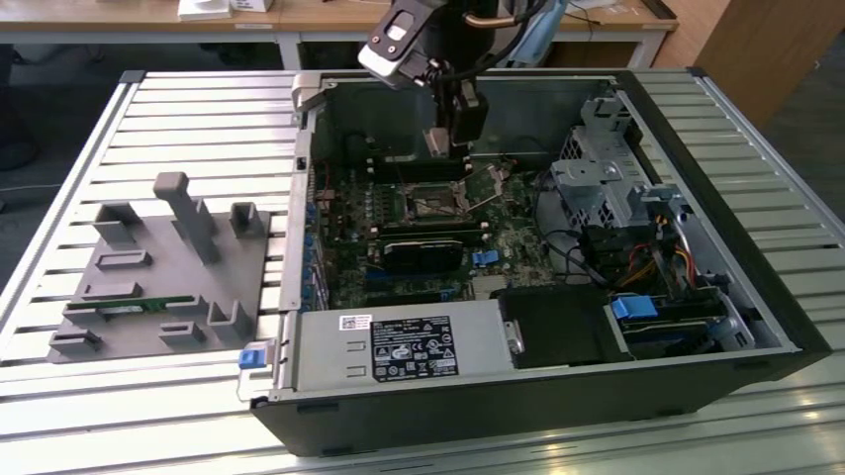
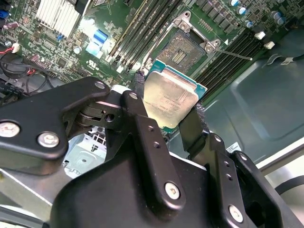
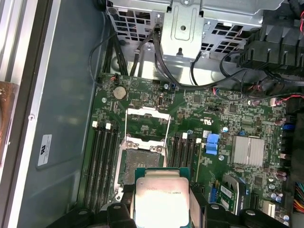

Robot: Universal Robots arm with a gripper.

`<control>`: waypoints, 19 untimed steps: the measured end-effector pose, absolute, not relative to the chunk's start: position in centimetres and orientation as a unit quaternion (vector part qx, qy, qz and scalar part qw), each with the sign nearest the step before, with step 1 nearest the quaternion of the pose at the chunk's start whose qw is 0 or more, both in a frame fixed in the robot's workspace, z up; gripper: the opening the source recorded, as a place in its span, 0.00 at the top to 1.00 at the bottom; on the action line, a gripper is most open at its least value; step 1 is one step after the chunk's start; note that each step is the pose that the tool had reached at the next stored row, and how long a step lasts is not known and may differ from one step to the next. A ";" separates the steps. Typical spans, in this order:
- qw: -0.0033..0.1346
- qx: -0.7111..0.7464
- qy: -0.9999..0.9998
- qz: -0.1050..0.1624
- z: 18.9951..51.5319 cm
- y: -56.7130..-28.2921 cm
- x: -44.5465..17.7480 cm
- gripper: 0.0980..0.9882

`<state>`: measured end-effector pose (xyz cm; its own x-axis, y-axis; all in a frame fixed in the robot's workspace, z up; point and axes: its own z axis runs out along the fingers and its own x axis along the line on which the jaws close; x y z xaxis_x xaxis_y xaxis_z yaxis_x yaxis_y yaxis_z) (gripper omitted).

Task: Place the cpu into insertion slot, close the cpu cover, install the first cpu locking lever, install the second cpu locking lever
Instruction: 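Place the cpu into insertion slot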

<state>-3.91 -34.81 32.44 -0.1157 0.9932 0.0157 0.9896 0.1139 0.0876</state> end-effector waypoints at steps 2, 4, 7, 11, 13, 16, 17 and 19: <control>0.023 0.665 0.746 0.038 32.4 -34.8 -3.9 0.50; 0.023 0.665 0.746 0.038 32.3 -34.8 -3.9 0.50; 0.023 0.665 0.746 0.038 32.3 -34.8 -3.9 0.50; 0.023 0.665 0.746 0.038 32.2 -34.8 -3.9 0.50; 0.023 0.665 0.746 0.038 32.1 -34.8 -3.9 0.50; 0.023 0.665 0.746 0.038 31.7 -34.8 -3.9 0.50; 0.023 0.665 0.746 0.038 31.7 -34.8 -3.9 0.50; 0.023 0.665 0.746 0.038 31.7 -34.8 -3.9 0.50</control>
<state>-3.91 -34.81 31.67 -0.1156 0.9932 0.0157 0.9896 0.1138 0.0876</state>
